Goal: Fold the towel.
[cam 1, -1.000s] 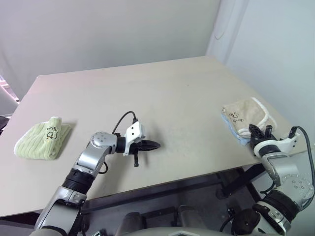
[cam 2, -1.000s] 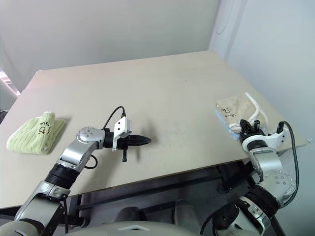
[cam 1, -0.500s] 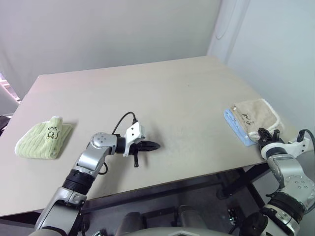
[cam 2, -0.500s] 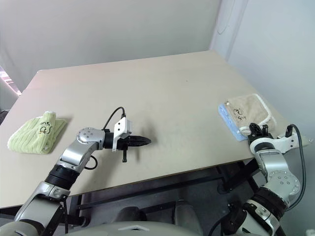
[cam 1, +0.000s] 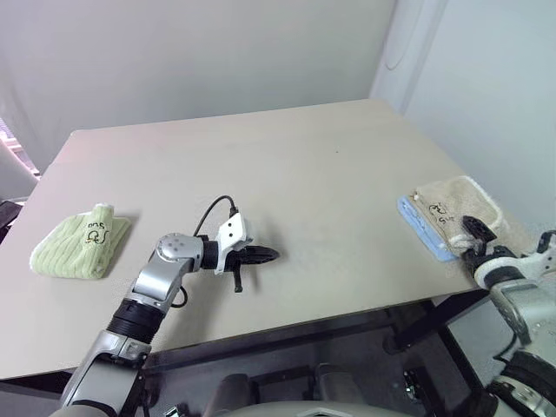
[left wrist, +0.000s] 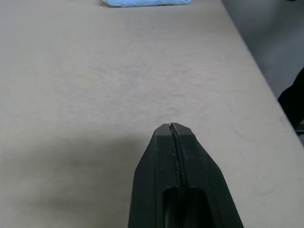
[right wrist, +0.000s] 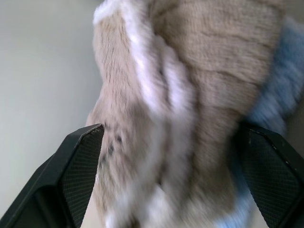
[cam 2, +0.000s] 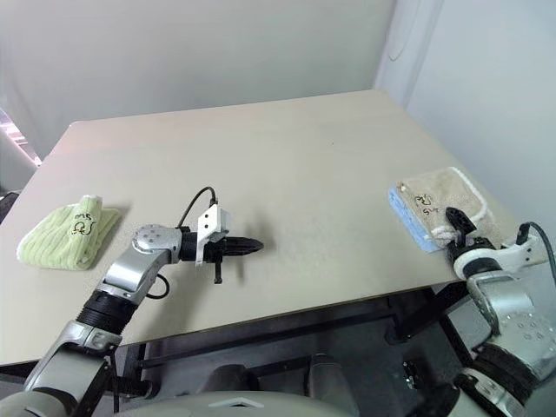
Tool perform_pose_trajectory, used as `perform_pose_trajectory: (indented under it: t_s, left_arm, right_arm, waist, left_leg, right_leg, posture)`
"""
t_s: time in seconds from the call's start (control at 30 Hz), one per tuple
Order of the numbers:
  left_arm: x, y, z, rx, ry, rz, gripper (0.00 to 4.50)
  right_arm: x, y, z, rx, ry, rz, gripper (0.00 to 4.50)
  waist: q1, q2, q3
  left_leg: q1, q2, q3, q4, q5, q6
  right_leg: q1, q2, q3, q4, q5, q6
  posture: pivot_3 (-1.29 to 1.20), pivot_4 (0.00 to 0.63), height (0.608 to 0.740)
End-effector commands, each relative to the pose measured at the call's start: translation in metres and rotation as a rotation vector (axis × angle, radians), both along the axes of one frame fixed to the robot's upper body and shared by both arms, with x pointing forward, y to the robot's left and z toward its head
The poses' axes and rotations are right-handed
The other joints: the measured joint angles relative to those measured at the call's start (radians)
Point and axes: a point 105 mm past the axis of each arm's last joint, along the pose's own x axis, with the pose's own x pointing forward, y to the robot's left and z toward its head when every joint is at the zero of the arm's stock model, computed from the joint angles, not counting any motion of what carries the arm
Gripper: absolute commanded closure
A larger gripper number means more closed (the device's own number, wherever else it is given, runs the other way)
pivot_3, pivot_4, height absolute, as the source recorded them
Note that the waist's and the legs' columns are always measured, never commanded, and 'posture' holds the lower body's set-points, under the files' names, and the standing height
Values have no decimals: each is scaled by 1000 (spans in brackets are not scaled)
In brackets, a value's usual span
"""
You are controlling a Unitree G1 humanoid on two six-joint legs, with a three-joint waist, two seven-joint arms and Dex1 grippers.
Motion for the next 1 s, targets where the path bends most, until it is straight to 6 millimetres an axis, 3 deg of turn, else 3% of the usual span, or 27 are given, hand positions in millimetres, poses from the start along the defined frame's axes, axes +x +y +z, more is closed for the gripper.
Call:
perform_pose_trajectory:
  t_s: [0.03,0.17,0.27,0.4,0.5,0.57,0.67,0.73,0.83,1.0]
  left_arm:
    - [8,7,14,-13,-62,31,4500]
    - [14,13,19,-24,-76,72,4500]
    - [15,21,27,-46,-75,104,4500]
    - [13,38,38,-129,37,175,4500]
    - [5,48,35,-74,25,188,4500]
    - [-1,52,41,-126,11,204,4500]
    - [-8,59,51,-209,-64,254,4500]
    - [-17,58,48,-198,-34,237,4500]
    - [-28,66,52,-211,-38,273,4500]
    - [-38,90,57,-202,-69,359,4500]
  right_arm:
    - [-4,19,35,-71,-118,182,22]
    - [-21,45,59,-172,-170,437,22]
    - [-36,80,68,-352,-145,693,22]
    - [-38,137,82,-650,-185,1012,22]
    - [-38,164,83,-816,-240,1163,22]
    - [-30,175,84,-930,-320,1186,22]
    - [-3,180,96,-1074,-585,966,22]
    - [3,181,79,-1132,-580,981,22]
    - [-2,194,66,-1108,-654,1045,22]
    - [4,212,63,-1059,-753,1079,22]
  waist:
    - [-4,0,0]
    - [-4,0,1]
    - [-4,-1,1]
    - [-10,-2,3]
    - [-5,-2,3]
    - [-3,-3,3]
    - [6,-7,4]
    - [18,-7,4]
    - [28,-6,4]
    - [27,-6,4]
  left_leg:
    - [0,0,0,0,0,0]
    - [1,1,1,0,-1,1]
    - [1,1,0,0,-1,1]
    - [1,5,2,0,-1,1]
    - [0,10,1,0,-1,1]
    - [0,10,0,-1,-1,0]
    - [-2,7,1,-4,-2,1]
    - [-5,7,1,-4,-3,-1]
    - [-16,4,2,-3,-4,-1]
    - [-16,4,2,0,-4,-1]
  right_leg:
    - [0,0,0,0,0,0]
    - [0,0,1,0,0,0]
    - [0,1,0,-1,0,0]
    - [0,4,0,-3,0,0]
    - [1,6,-5,-9,0,0]
    - [2,5,-6,-12,0,0]
    - [0,2,-6,-13,0,0]
    - [-2,2,-6,-13,1,1]
    - [-13,0,-5,-11,4,-2]
    - [-13,0,-4,-9,4,-3]
  posture:
    - [0,0,740]
    - [0,0,740]
    - [0,0,740]
    - [0,0,740]
    - [0,0,740]
    - [0,0,740]
    - [0,0,740]
    - [0,0,740]
    - [0,0,740]
    - [0,0,740]
